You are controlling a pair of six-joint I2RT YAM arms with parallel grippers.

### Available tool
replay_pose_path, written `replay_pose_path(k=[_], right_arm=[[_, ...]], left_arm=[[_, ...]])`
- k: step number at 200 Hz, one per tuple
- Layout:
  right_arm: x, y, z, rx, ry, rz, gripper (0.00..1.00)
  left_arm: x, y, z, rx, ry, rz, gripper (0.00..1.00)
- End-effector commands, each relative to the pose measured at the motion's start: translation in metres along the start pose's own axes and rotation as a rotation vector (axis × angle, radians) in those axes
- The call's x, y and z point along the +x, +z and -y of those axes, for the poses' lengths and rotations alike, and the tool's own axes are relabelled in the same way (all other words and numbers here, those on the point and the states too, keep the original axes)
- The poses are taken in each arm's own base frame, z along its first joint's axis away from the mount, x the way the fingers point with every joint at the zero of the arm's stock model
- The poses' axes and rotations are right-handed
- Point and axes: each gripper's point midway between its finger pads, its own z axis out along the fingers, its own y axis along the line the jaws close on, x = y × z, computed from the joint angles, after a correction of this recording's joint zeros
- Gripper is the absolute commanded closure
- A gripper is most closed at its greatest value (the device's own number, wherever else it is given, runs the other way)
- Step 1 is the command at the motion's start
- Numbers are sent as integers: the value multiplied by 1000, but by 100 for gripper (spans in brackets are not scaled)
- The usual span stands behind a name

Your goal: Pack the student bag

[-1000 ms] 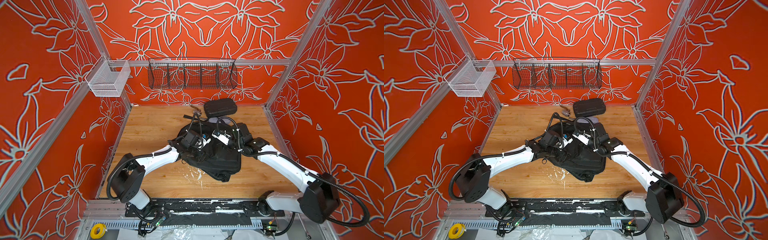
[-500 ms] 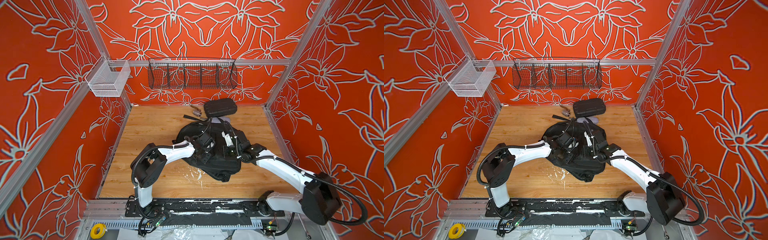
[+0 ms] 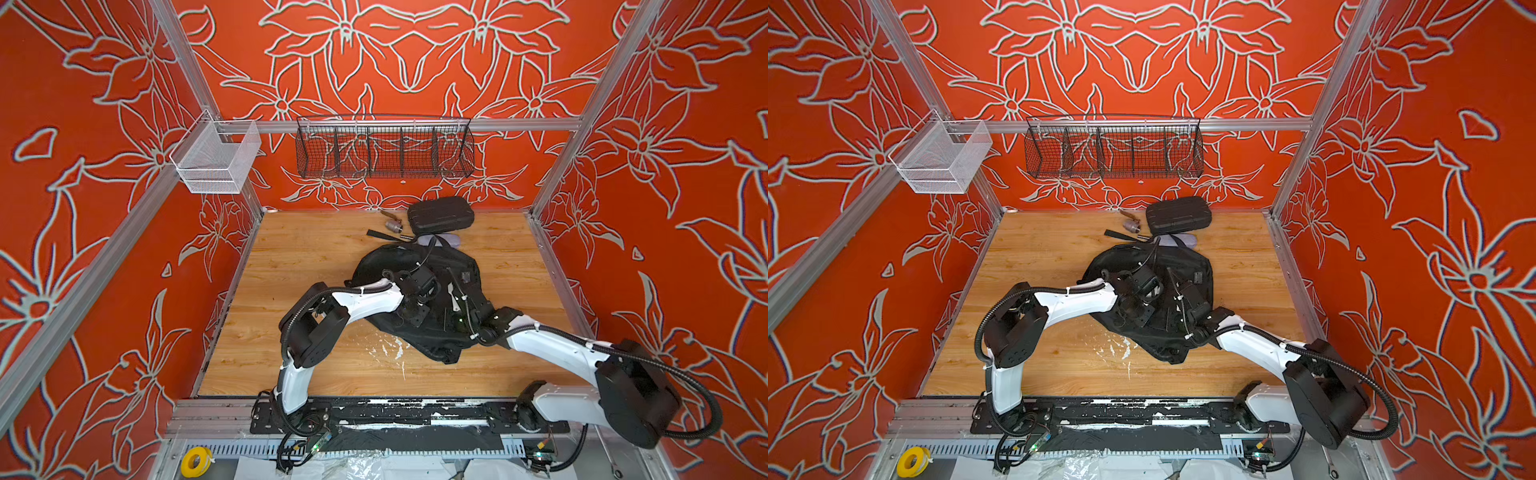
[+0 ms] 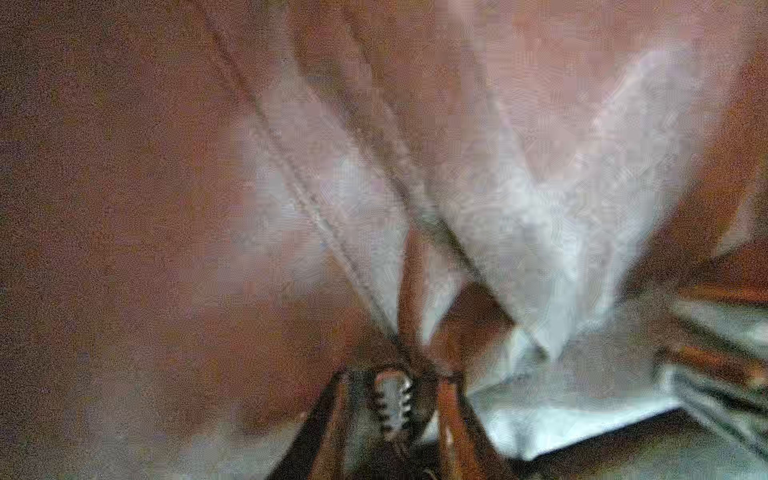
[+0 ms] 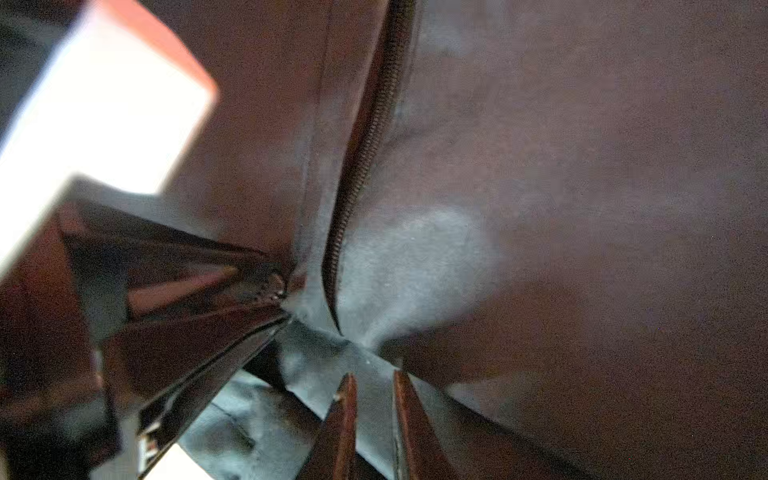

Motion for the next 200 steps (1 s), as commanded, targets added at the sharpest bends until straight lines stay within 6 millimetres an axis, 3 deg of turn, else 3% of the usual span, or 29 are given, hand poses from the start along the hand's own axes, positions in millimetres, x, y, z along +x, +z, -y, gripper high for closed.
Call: replay_pose_path(k=[1,55,94,154,173,190,200], right_arm=[[13,11,11,32,57,-25,81],[33,26,32,117,71,-96,83],[39,30,38,139,60,-112,85],[45,32,42,158,42,-131,87],[45,33,39,139,26,-124,87],[46,35,38,135,17,-125,86],[46,36,37,134,16,-129,86]], left_arm=[[25,15,-9,-45,-19,-103,73],[12,-10,-9,-43,-4,-23,100],[-3,-30,-28,-31,-80,54,100],[0,-44,-63,-14,-210,105,100],[-2,-45,-56,68,-226,111,100],[-3,-45,-40,130,-224,87,70],[-4,-44,-29,143,-197,76,61]])
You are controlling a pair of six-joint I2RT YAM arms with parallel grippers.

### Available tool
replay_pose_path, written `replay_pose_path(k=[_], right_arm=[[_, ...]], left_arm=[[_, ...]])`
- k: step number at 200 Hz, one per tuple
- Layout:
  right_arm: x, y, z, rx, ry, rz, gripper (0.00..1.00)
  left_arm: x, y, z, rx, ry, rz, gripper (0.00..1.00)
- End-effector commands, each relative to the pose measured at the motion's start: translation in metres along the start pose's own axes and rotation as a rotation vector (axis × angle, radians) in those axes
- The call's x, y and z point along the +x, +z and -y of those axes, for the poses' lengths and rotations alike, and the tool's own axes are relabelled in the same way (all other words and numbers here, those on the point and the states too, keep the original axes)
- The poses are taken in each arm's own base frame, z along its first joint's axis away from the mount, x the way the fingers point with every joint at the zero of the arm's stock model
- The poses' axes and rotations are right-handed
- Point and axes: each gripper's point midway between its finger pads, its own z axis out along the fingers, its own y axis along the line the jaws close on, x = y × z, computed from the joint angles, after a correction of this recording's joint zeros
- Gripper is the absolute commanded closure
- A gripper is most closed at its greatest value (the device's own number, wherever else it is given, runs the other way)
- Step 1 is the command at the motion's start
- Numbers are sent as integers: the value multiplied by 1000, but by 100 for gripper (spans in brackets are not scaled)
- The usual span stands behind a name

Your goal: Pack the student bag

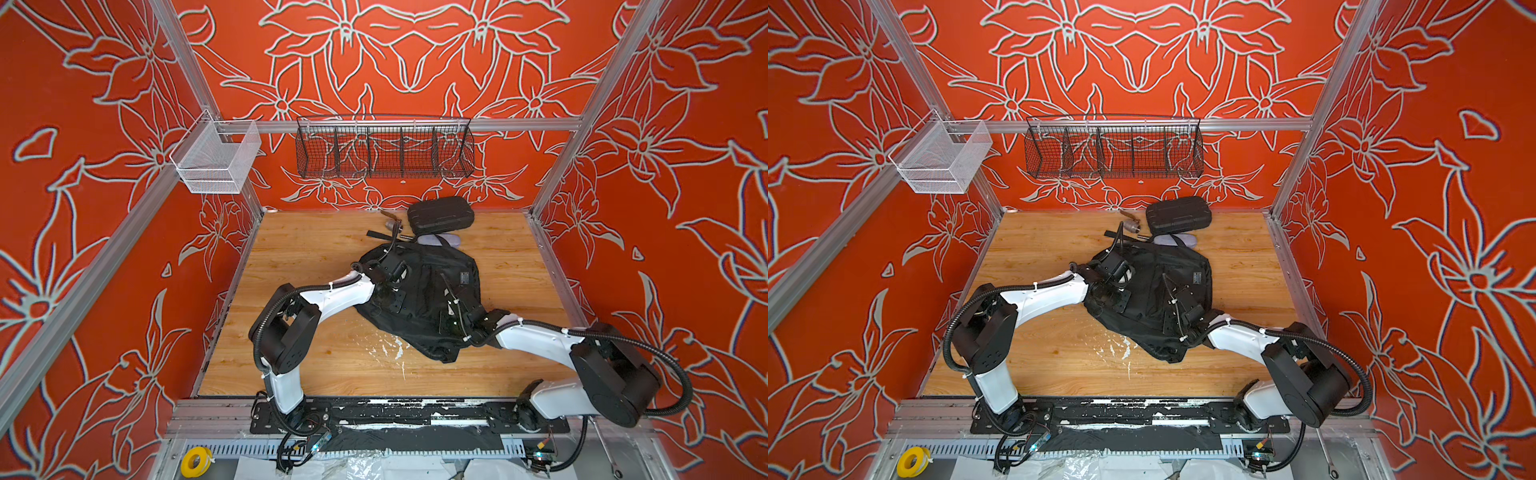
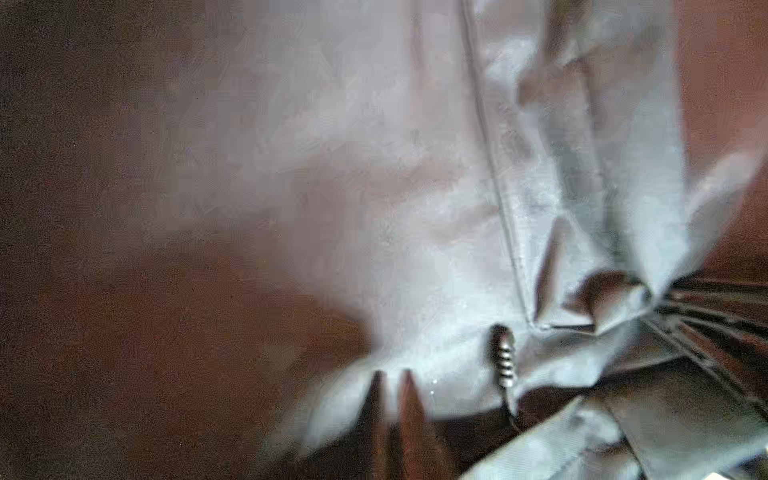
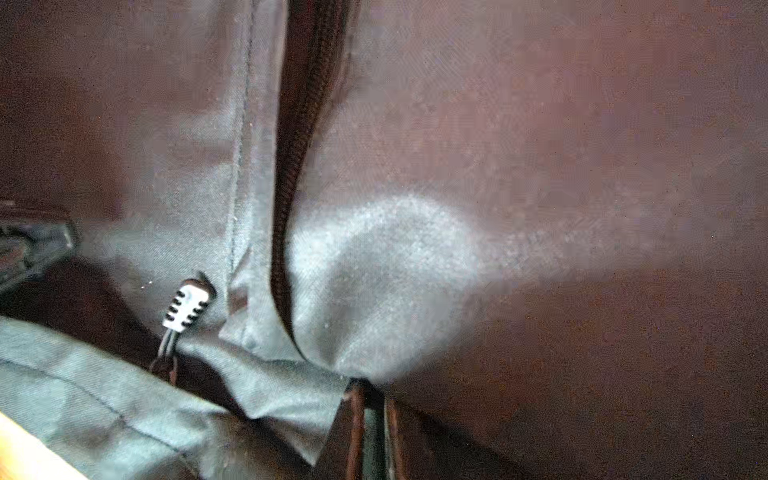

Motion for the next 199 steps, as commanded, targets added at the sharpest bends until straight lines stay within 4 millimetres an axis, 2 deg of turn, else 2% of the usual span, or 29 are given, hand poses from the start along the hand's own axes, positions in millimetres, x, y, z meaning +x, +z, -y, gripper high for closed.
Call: replay_pose_path(k=[1,24,101,135,163,199], right_arm=[[31,10,27,101,-10,-93,86],[30,11,24,97,-19,-89,86],[27,5,24,114,-25,-58,87],[27,4,24,116,-28,-56,87],[27,4,25,122,-29,-55,88],[27,3,26,129,-28,-49,88]], left_arm=[[-1,-6,33,104,31,-12,60],[11,6,45,65,131,-68,56],[32,37,27,-99,213,-203,52],[38,46,35,-84,229,-229,53],[45,51,31,-119,235,-271,63],[51,49,26,-139,238,-287,84]])
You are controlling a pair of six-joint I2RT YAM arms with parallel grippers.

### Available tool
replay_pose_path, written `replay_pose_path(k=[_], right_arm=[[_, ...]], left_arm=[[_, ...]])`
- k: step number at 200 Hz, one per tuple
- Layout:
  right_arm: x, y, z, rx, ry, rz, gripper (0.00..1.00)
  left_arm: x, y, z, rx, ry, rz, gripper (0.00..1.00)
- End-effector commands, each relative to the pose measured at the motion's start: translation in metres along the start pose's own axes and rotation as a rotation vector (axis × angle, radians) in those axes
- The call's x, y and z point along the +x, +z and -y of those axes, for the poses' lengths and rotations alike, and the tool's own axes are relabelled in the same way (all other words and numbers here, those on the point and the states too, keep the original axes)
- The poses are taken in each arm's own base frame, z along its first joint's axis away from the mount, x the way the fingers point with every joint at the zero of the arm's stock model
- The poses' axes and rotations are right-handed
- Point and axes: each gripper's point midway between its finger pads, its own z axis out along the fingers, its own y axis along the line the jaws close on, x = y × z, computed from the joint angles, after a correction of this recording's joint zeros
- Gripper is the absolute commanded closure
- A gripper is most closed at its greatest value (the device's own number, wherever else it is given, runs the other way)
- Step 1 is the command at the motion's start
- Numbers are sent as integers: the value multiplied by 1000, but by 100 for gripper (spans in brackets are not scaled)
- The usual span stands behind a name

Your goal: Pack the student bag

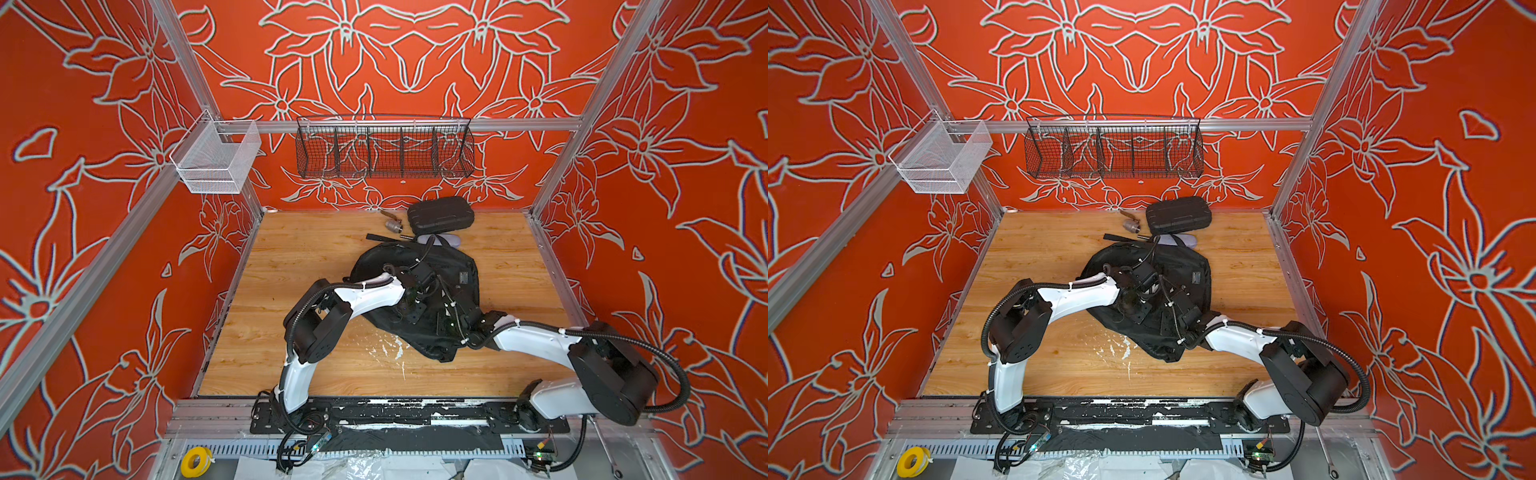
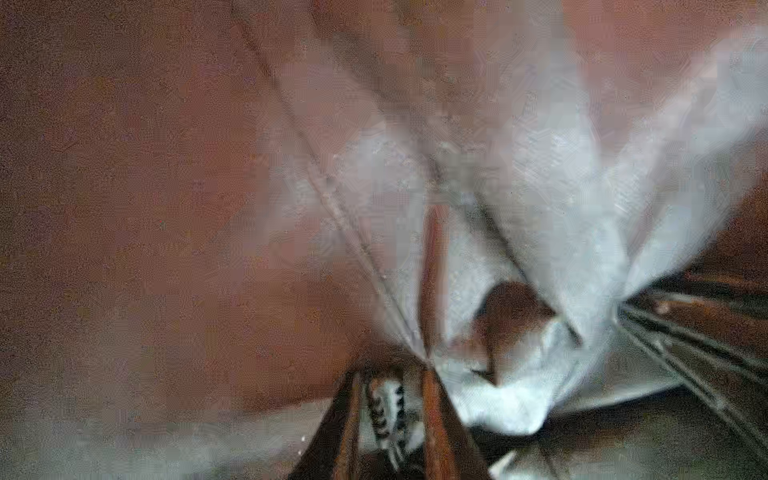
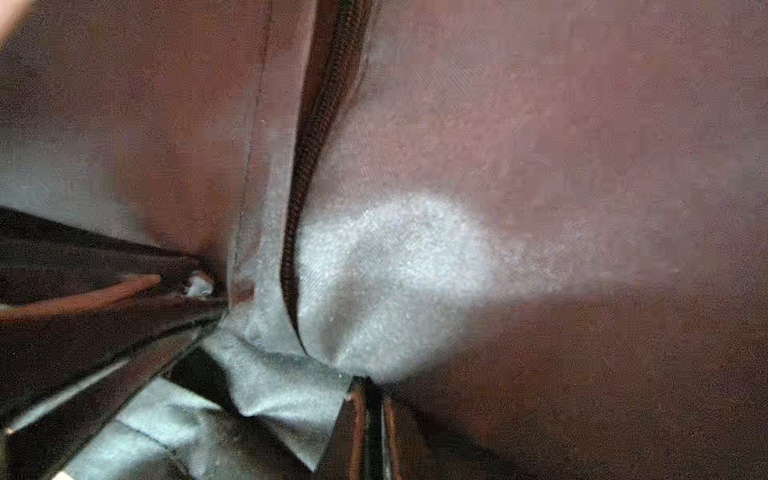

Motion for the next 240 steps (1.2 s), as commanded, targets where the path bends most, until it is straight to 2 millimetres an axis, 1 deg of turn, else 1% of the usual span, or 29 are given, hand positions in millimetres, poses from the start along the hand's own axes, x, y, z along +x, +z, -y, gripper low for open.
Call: replay_pose_path(k=[1,17,39,61,98,116,147,162,176,186,194,203,209,215,223,232,240], right_arm=[[29,1,29,108,5,-88,88],[30,2,30,111,8,-91,89],[31,2,30,115,7,-94,89],[32,1,31,121,5,-95,89],[33,0,34,139,3,-100,91],[35,0,37,152,4,-105,92],[37,0,42,172,9,-111,92],[36,-1,43,180,8,-109,92],[33,-3,42,180,-1,-96,93],[25,-5,34,144,-29,-65,92],[17,-9,23,97,-72,-27,91],[5,-17,6,32,-139,33,89],[-2,-23,-8,-19,-219,69,86],[-9,-31,-26,-80,-310,117,82],[-15,-43,-49,-162,-435,170,74],[-14,-53,-75,-269,-595,217,65],[-11,-60,-91,-343,-708,242,58]], left_arm=[[35,18,-4,-31,13,-137,84],[32,15,-4,-28,17,-125,91],[19,5,-4,-24,19,-84,100],[5,-9,-14,-22,-11,-32,100],[-12,-34,-46,-9,-112,68,100],[-14,-43,-60,5,-154,102,100],[-7,-48,-83,-5,-208,115,100],[-5,-51,-92,-17,-224,125,100],[-4,-55,-97,-15,-236,137,100],[-4,-59,-97,-11,-234,144,100],[-4,-62,-95,0,-232,151,100],[-5,-65,-93,13,-233,159,100],[-5,-68,-91,21,-234,164,100],[-5,-71,-89,34,-236,168,100],[-6,-75,-86,51,-240,176,100],[-6,-79,-82,71,-248,184,100],[-5,-82,-79,90,-255,193,100]])
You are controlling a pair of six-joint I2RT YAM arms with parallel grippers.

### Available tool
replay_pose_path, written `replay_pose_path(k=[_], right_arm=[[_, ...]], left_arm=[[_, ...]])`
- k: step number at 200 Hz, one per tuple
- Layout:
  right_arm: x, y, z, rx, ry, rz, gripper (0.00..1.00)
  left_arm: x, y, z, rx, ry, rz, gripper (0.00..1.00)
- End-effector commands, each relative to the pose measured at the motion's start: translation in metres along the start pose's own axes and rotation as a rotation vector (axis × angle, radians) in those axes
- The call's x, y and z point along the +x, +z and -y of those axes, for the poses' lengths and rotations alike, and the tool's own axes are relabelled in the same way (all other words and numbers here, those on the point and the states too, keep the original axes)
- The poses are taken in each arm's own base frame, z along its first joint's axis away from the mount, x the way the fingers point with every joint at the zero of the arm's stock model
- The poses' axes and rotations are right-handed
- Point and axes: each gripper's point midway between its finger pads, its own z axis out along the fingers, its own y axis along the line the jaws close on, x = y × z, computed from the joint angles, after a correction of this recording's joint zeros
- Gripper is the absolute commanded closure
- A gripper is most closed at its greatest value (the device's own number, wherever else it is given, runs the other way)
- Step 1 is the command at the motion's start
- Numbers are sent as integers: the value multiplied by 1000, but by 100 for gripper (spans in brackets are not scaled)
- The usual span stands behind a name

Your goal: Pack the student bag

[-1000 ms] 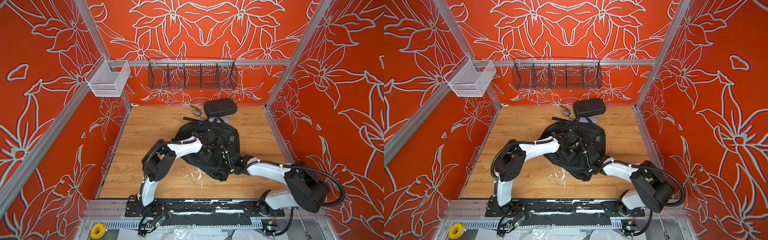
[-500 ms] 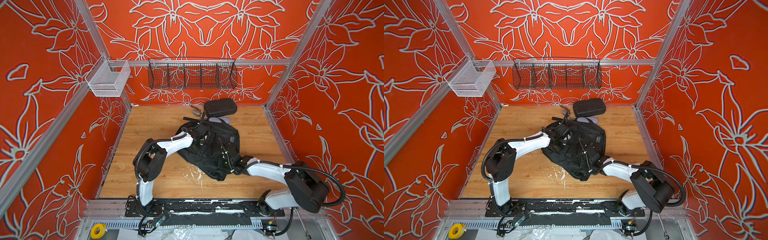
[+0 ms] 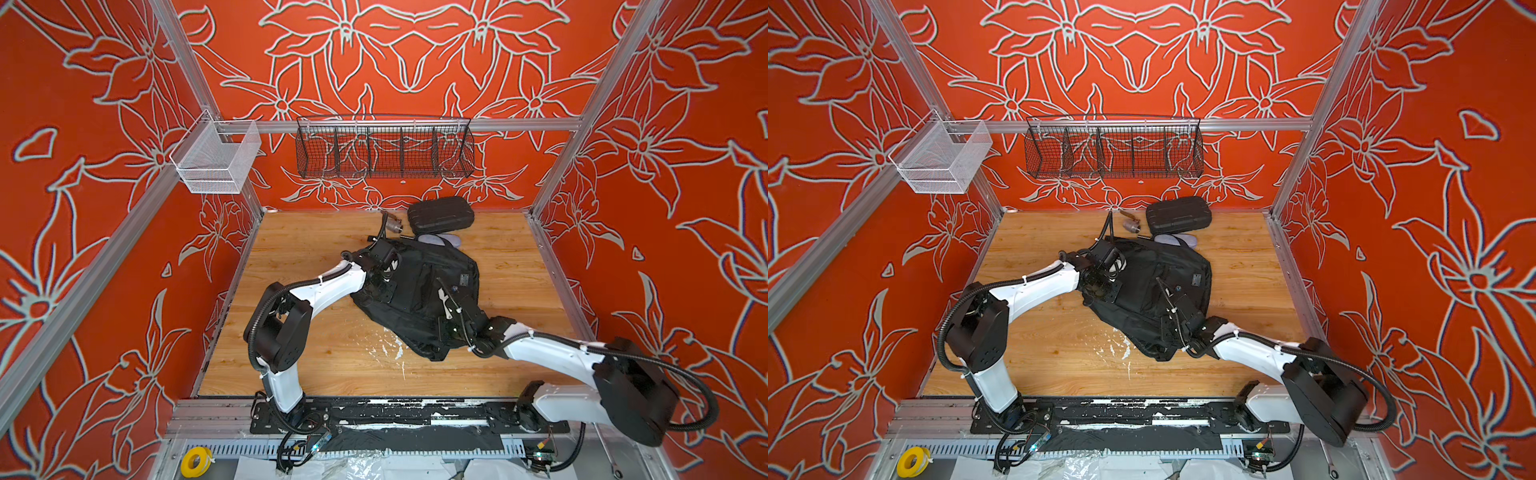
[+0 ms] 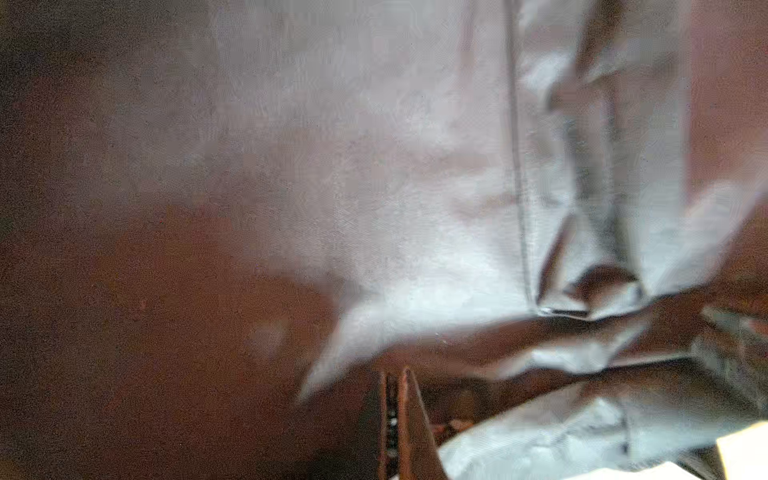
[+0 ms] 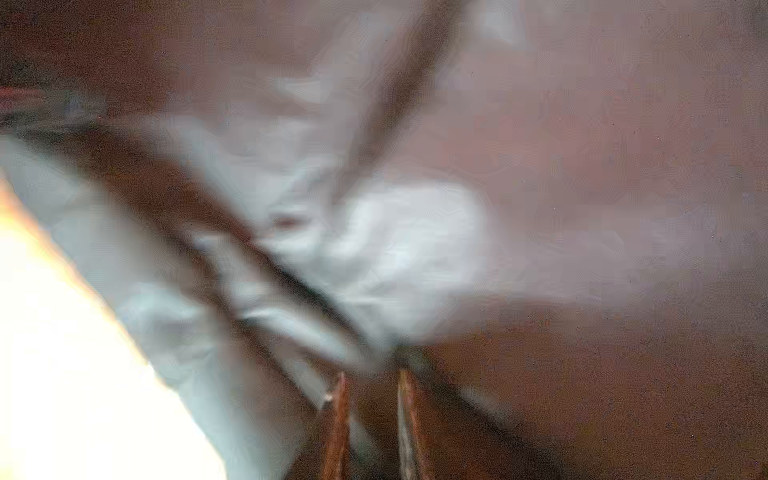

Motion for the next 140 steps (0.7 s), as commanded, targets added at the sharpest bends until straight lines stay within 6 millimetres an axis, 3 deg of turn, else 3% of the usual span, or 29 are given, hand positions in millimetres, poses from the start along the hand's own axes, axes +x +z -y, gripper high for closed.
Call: replay_pose_path(k=[1,13,48,76,106,140], right_arm=[[-26,-18,-57,-230,-411,154,58],[-24,-18,-75,-310,-525,161,54],[-19,3,-93,-346,-592,131,43],[-22,26,-85,-254,-607,137,40],[-20,35,-98,-306,-649,95,42],[-18,38,-96,-308,-664,109,43]], left_arm=[[-5,-21,9,55,-20,49,100],[-4,-25,13,77,-38,55,100],[0,-35,20,123,-86,77,100],[2,-40,25,130,-91,85,100],[2,-45,30,135,-79,98,100],[1,-50,31,132,-82,116,100]])
